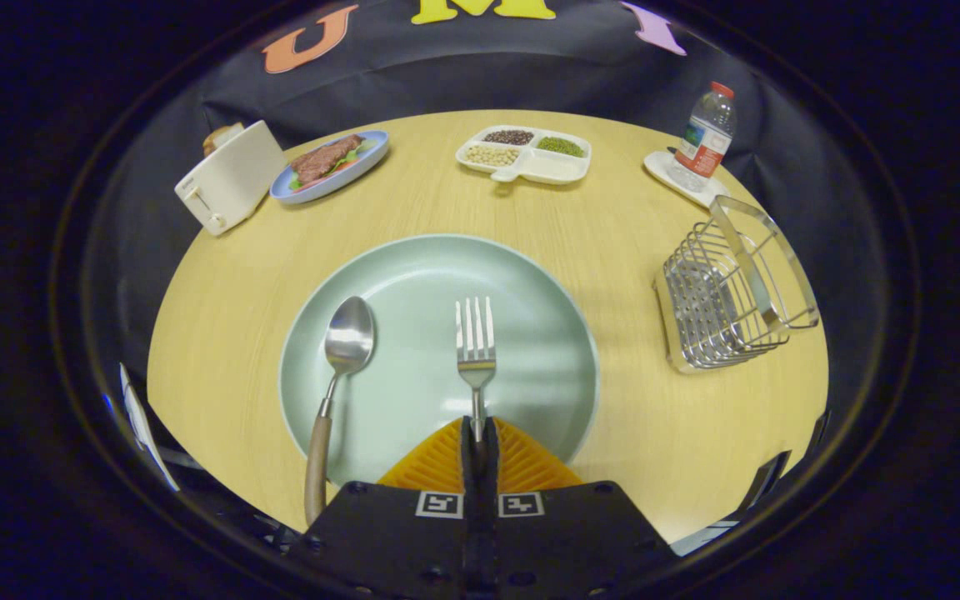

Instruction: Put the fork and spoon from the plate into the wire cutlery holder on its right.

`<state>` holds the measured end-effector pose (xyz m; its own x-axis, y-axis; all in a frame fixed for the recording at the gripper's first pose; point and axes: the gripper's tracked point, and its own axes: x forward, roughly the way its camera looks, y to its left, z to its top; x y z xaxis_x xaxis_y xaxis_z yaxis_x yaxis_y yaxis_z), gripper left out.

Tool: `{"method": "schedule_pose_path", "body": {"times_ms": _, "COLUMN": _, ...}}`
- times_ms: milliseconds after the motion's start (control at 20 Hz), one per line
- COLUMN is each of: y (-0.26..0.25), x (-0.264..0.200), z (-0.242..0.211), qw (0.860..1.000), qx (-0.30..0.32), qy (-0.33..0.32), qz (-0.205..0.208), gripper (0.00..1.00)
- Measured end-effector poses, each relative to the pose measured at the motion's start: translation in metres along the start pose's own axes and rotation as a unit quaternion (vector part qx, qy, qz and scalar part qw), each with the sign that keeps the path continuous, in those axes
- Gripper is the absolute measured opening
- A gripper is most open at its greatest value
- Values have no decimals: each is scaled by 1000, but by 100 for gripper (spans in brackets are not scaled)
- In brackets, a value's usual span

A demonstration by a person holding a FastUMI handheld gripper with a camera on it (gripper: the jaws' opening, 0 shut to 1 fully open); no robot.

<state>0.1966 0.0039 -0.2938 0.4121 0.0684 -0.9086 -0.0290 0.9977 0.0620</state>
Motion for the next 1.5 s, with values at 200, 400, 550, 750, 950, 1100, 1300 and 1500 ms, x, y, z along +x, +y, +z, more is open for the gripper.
{"method": "schedule_pose_path", "body": {"times_ms": 200, "y": -2, "x": -13, "z": 4, "qw": 1000, "qx": 1, "qy": -19, "qz": 7, "gripper": 1}}
{"method": "schedule_pose_path", "body": {"times_ms": 400, "y": -6, "x": -39, "z": 10, "qw": 999, "qx": -1, "qy": -41, "qz": 21, "gripper": 1}}
{"method": "schedule_pose_path", "body": {"times_ms": 550, "y": -18, "x": -60, "z": 20, "qw": 997, "qx": 7, "qy": -68, "qz": 27, "gripper": 1}}
{"method": "schedule_pose_path", "body": {"times_ms": 750, "y": -46, "x": -89, "z": 31, "qw": 995, "qx": 20, "qy": -98, "qz": 21, "gripper": 1}}
{"method": "schedule_pose_path", "body": {"times_ms": 950, "y": -72, "x": -110, "z": 38, "qw": 994, "qx": 26, "qy": -108, "qz": 13, "gripper": 1}}
{"method": "schedule_pose_path", "body": {"times_ms": 1100, "y": -96, "x": -124, "z": 41, "qw": 992, "qx": 39, "qy": -121, "qz": 7, "gripper": 0}}
{"method": "schedule_pose_path", "body": {"times_ms": 1300, "y": -126, "x": -132, "z": 45, "qw": 991, "qx": 56, "qy": -121, "qz": 0, "gripper": 1}}
{"method": "schedule_pose_path", "body": {"times_ms": 1500, "y": -147, "x": -123, "z": 50, "qw": 992, "qx": 68, "qy": -103, "qz": -1, "gripper": 1}}
